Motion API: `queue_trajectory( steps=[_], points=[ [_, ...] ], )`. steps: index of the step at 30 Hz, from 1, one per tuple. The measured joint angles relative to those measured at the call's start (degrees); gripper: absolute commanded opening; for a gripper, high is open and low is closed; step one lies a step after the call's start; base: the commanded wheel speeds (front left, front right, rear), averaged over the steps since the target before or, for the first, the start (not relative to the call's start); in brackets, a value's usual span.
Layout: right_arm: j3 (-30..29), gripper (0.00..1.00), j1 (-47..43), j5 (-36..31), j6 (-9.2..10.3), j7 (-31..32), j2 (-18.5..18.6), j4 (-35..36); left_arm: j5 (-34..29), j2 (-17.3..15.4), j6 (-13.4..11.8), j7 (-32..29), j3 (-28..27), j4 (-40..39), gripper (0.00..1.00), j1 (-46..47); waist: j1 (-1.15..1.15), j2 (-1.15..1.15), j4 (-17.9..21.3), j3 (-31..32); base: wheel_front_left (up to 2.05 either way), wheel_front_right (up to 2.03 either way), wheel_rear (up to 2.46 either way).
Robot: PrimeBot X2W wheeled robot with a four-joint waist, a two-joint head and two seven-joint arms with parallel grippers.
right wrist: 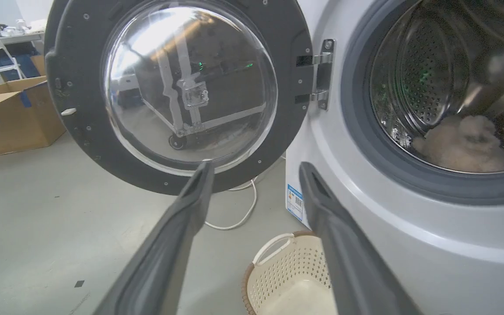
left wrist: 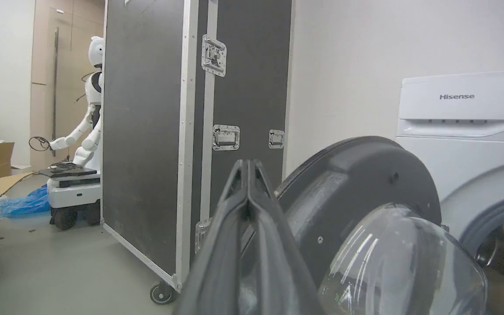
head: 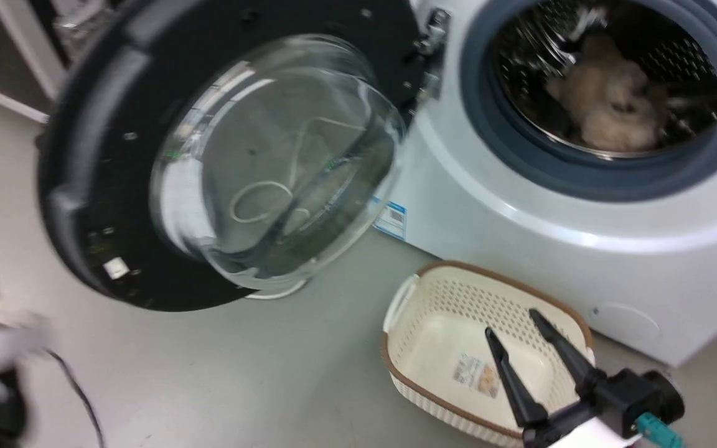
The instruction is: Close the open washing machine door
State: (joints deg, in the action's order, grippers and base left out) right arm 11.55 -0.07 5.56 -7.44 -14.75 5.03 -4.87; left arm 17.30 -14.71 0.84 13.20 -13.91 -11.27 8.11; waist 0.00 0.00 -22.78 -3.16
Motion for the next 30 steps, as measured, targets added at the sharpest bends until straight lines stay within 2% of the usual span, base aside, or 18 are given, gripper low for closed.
queue_trajectory(
  steps=[3,4,8,15,16,18,22,30],
  points=[
    [-0.29,1.0,0.93,0.14,0.0,0.01,0.8,0.29,8.14,-3.15,1.07,-4.33,-5.72,4.74,0.0,5.93,0.01,0.0,1.76,-1.8,0.0,0.0,0.0],
    [-0.58,1.0,1.81,0.98,0.0,0.01,2.03,0.37,16.06,-9.61,1.33,-10.93,-11.8,14.63,0.0,15.1,0.01,0.0,4.45,-4.49,0.0,0.0,0.0],
    [-0.52,1.0,2.48,1.44,0.0,0.01,2.57,0.44,22.75,-12.0,0.48,-16.63,-15.47,23.02,0.0,20.65,0.01,0.0,6.22,-6.0,0.0,0.0,0.0],
    [-0.34,1.0,3.04,1.66,0.0,0.01,3.11,0.41,37.28,-11.85,-1.75,-32.31,-20.14,35.42,0.0,25.92,0.01,0.0,7.63,-6.98,0.0,0.0,0.0],
    [-0.18,1.0,3.16,1.77,0.0,0.01,3.12,0.3,42.7,-11.21,-1.69,-38.4,-21.56,37.39,0.0,26.09,0.0,0.0,7.8,-6.83,0.0,0.0,0.0],
    [-0.24,1.0,3.17,2.04,0.0,0.01,3.09,0.15,47.12,-9.79,-1.38,-44.55,-21.94,37.6,0.0,26.05,0.0,0.0,7.75,-6.4,0.0,0.0,0.0],
    [-0.18,1.0,3.13,2.05,0.0,0.01,2.99,-0.35,50.76,-7.94,-1.14,-51.09,-21.52,35.9,0.0,24.65,0.0,0.0,7.47,-5.33,0.0,0.0,0.0],
    [-0.31,1.0,2.86,2.05,0.0,0.01,2.22,-0.98,54.13,-4.32,-1.16,-59.26,-19.97,28.63,0.0,17.83,-0.01,0.0,7.42,-2.48,0.0,0.0,0.0]
  ],
)
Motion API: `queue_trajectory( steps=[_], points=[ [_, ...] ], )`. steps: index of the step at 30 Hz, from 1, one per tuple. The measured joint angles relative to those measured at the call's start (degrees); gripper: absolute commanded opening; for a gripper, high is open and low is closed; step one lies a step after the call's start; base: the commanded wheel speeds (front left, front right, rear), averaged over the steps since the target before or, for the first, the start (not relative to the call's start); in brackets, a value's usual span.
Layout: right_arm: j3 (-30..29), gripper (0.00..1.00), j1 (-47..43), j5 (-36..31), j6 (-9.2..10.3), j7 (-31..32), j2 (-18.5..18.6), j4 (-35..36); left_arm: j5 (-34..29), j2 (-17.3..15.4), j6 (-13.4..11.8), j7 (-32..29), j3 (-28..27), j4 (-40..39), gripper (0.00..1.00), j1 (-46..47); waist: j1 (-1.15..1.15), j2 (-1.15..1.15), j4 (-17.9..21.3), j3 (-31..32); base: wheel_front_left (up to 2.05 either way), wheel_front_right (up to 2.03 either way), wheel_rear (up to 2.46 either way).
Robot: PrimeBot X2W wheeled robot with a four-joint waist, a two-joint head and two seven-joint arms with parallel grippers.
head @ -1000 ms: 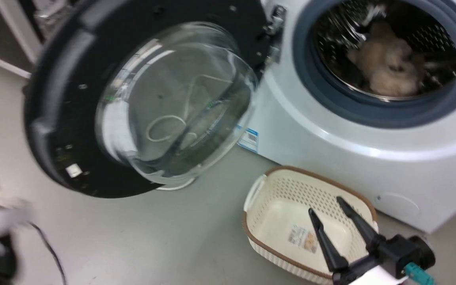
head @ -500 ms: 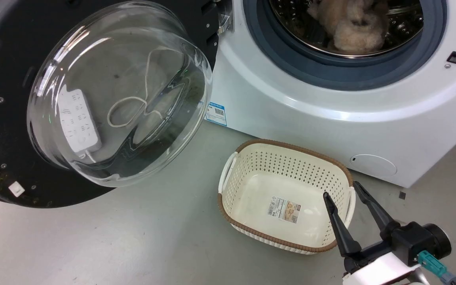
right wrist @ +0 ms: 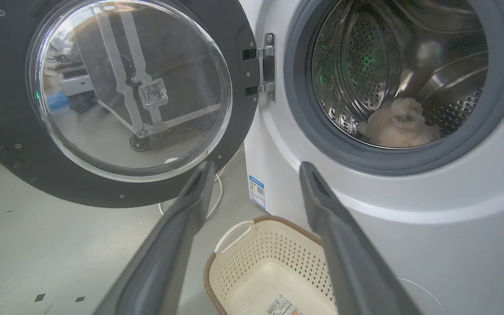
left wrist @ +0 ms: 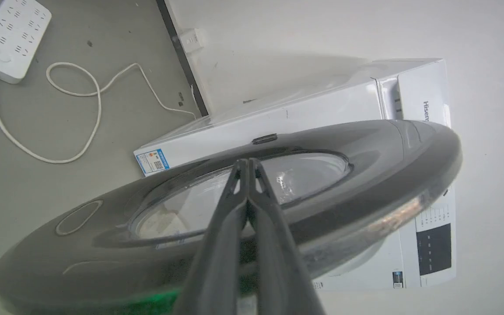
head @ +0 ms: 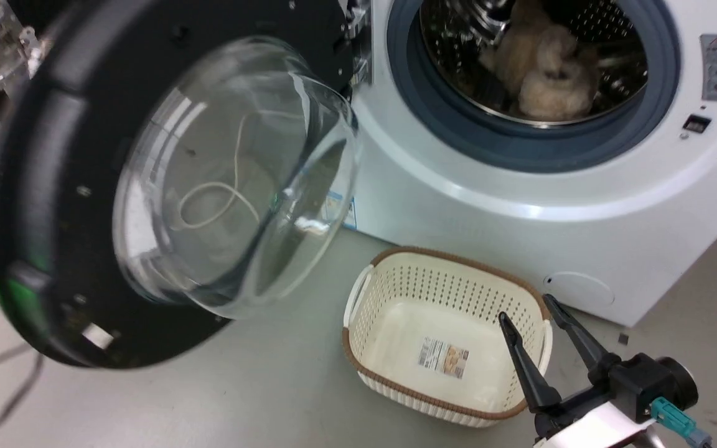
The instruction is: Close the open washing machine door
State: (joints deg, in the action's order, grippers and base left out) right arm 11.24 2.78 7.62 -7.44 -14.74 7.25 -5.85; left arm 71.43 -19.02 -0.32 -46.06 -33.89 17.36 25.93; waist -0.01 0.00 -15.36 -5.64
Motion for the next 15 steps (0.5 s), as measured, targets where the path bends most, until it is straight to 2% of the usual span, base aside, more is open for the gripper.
queue_trajectory(
  steps=[9,15],
  points=[
    [-1.76,1.0,-1.89,-0.14,0.0,0.0,-1.58,-0.73,3.58,8.55,-0.63,-6.66,2.74,-13.18,0.0,-11.37,0.0,0.0,0.88,4.37,0.0,0.0,0.0],
    [-3.11,1.0,-2.3,-0.87,0.0,-0.01,-2.23,-0.69,5.5,14.32,-1.27,-9.46,7.5,-20.93,0.0,-19.02,0.0,0.0,3.19,5.58,0.0,0.0,0.0]
  ],
)
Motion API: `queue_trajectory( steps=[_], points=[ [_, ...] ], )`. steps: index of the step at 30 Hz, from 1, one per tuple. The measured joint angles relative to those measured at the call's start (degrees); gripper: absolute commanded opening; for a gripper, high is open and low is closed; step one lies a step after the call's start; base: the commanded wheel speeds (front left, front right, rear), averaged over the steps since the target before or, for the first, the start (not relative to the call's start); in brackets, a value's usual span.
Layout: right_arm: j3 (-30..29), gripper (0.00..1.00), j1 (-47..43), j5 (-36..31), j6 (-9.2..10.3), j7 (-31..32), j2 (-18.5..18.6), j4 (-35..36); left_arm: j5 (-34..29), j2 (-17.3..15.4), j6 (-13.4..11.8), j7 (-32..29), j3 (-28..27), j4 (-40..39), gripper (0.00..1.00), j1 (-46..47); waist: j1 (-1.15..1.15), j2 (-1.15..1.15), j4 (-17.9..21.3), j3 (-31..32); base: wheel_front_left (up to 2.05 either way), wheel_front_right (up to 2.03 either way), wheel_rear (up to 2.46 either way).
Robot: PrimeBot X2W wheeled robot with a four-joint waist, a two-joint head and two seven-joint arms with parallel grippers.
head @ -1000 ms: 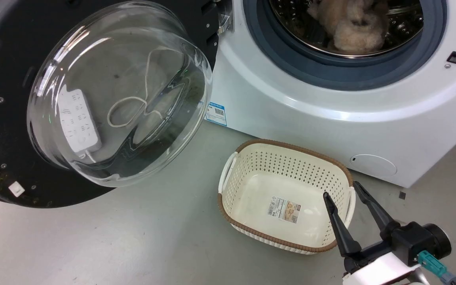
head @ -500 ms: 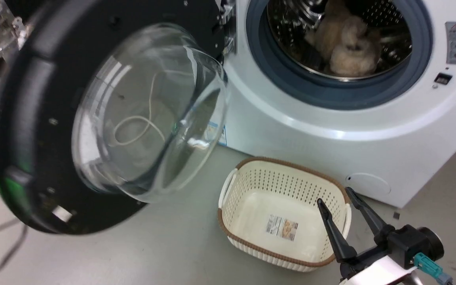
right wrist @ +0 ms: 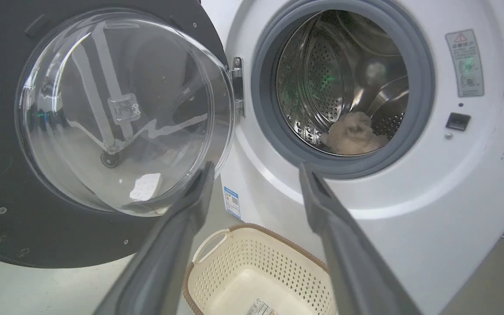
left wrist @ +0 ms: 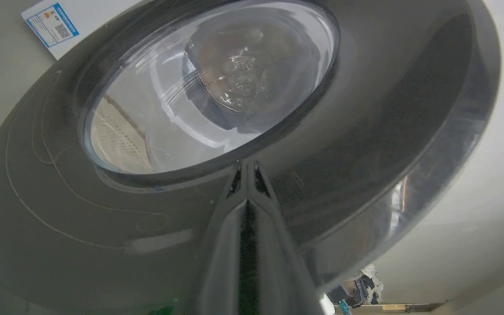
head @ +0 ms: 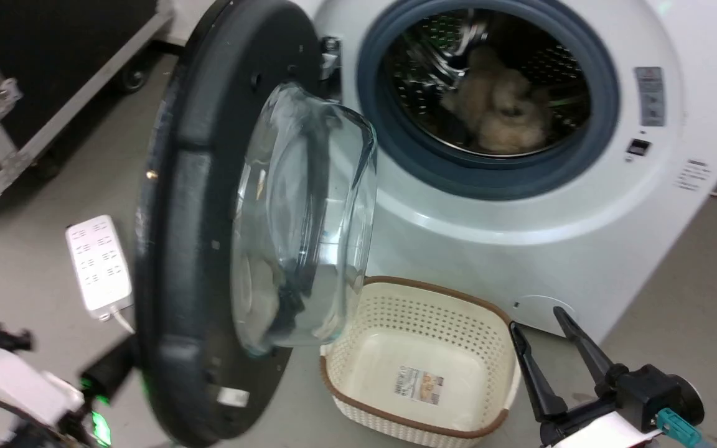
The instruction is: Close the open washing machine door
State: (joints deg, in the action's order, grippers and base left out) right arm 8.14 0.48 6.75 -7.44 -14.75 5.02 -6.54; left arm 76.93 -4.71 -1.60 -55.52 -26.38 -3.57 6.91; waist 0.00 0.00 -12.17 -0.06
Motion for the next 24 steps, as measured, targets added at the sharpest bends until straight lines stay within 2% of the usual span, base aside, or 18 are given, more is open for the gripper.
queue_trajectory(
  steps=[5,11,14,18,24],
  points=[
    [-0.74,1.0,0.02,-0.75,0.0,0.0,-0.13,0.23,3.14,1.24,-0.52,1.57,7.46,-3.6,0.0,-4.54,0.0,0.0,3.06,-0.46,0.0,0.0,0.0],
    [-1.43,1.0,0.37,-0.75,0.0,0.0,0.1,0.37,11.63,1.64,-1.26,11.92,22.36,-4.85,0.0,-6.84,0.01,0.0,7.88,-2.4,0.0,0.0,0.0],
    [-1.62,1.0,1.51,-0.73,0.0,0.01,0.24,0.36,14.06,1.83,-0.97,16.66,28.06,-3.98,0.0,-6.54,0.01,0.0,10.97,-3.62,0.0,0.0,0.0],
    [-2.05,1.0,2.86,-0.71,0.0,0.0,0.12,0.49,15.4,1.88,0.26,22.38,32.93,-1.24,0.0,-3.65,0.01,0.0,15.7,-5.35,0.0,0.0,0.0],
    [-2.69,1.0,4.09,-0.11,0.0,0.01,-0.08,0.36,16.47,1.85,1.77,30.86,35.77,5.67,0.0,4.71,0.02,0.0,23.49,-8.33,0.0,0.0,0.0]
  ],
)
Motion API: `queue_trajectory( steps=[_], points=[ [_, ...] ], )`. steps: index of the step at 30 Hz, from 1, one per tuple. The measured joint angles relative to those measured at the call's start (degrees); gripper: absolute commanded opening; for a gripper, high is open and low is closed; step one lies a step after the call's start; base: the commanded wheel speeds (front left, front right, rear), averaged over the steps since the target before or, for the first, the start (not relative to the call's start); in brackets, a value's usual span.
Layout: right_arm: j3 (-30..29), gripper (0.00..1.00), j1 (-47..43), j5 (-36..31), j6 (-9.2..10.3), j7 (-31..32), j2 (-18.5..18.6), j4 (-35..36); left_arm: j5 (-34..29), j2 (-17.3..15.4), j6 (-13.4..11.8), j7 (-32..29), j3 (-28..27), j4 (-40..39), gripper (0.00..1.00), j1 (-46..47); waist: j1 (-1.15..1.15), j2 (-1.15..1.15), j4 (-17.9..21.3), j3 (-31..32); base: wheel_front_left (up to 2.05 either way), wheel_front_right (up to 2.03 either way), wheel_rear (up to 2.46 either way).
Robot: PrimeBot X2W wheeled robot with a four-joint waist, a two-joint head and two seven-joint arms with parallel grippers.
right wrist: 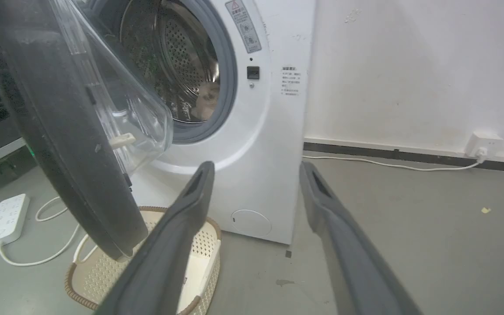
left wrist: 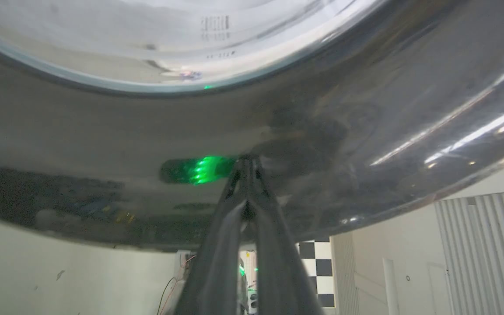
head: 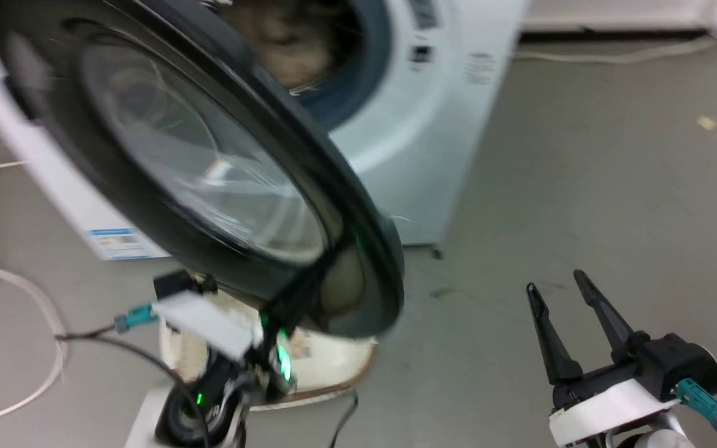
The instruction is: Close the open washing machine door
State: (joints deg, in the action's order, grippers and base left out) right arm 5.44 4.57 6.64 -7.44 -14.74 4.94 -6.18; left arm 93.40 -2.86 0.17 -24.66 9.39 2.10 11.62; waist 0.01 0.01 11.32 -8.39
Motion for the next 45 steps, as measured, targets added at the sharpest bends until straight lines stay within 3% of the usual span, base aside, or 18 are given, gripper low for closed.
queue_trajectory(
  steps=[4,6,11,21,22,23,24,29,34,38,41,45],
  points=[
    [-0.27,1.0,0.28,0.44,0.0,0.0,-0.2,-0.32,3.33,0.01,0.67,6.43,1.02,5.82,0.0,6.99,0.0,0.0,4.88,-2.0,0.0,0.0,0.0],
    [-0.09,1.0,0.71,0.6,0.0,-0.01,-0.41,-0.64,8.65,0.04,1.16,11.24,1.15,10.83,0.0,12.26,0.0,0.0,8.04,-3.29,0.0,0.0,0.0],
    [0.35,1.0,1.46,0.98,0.0,-0.01,-0.91,-0.78,9.16,0.07,2.96,16.34,2.37,19.51,0.0,20.34,0.0,0.0,11.82,-5.08,0.0,0.0,0.0],
    [-0.13,1.0,1.57,0.98,0.0,-0.01,-1.42,-0.94,9.6,0.09,6.19,19.05,5.89,30.22,0.0,25.74,-0.01,0.0,11.57,-4.65,0.0,0.0,0.0],
    [-0.24,1.0,1.52,0.97,0.0,-0.01,-1.44,-0.9,8.73,-0.03,6.55,19.28,6.31,30.26,0.13,25.5,-0.01,0.0,11.18,-4.31,0.0,0.0,0.0],
    [-0.41,1.0,1.42,0.97,0.0,-0.01,-1.46,-0.85,7.68,-0.21,6.65,19.72,6.71,30.03,0.49,25.01,-0.01,0.0,10.73,-3.92,0.0,0.0,0.0],
    [-0.41,1.0,1.42,0.97,0.0,-0.01,-1.46,-0.85,7.68,-0.21,6.65,19.72,6.71,30.03,1.0,25.01,-0.01,0.0,10.73,-3.92,0.0,0.0,0.0],
    [-1.9,1.0,-0.87,0.54,0.0,0.0,-1.1,0.16,-2.43,-4.31,7.06,23.49,10.79,19.63,1.0,15.25,-0.02,0.0,6.43,-1.23,0.0,0.0,0.0],
    [-2.34,1.0,-3.03,0.26,0.0,-0.01,-0.68,1.1,-17.88,-12.38,7.06,35.89,13.78,11.61,1.0,5.89,-0.02,0.0,1.74,1.31,0.0,0.0,0.0],
    [-2.33,1.0,-4.26,-0.14,0.0,0.0,-0.3,1.46,-31.21,-16.46,6.62,39.28,12.58,9.76,1.0,0.15,-0.02,0.0,-1.85,3.36,0.0,0.0,0.0],
    [-2.42,1.0,-5.09,-0.15,0.0,-0.01,0.02,1.68,-45.35,-15.66,3.15,39.35,6.76,6.57,1.0,-3.29,-0.02,-0.01,-4.36,4.75,0.0,0.0,0.0],
    [-2.14,1.0,-5.67,-0.15,0.0,-0.01,0.25,1.88,-61.71,-11.03,0.94,39.34,0.67,0.49,1.0,-7.71,-0.02,0.0,-7.26,6.25,0.0,0.0,0.0]
  ],
)
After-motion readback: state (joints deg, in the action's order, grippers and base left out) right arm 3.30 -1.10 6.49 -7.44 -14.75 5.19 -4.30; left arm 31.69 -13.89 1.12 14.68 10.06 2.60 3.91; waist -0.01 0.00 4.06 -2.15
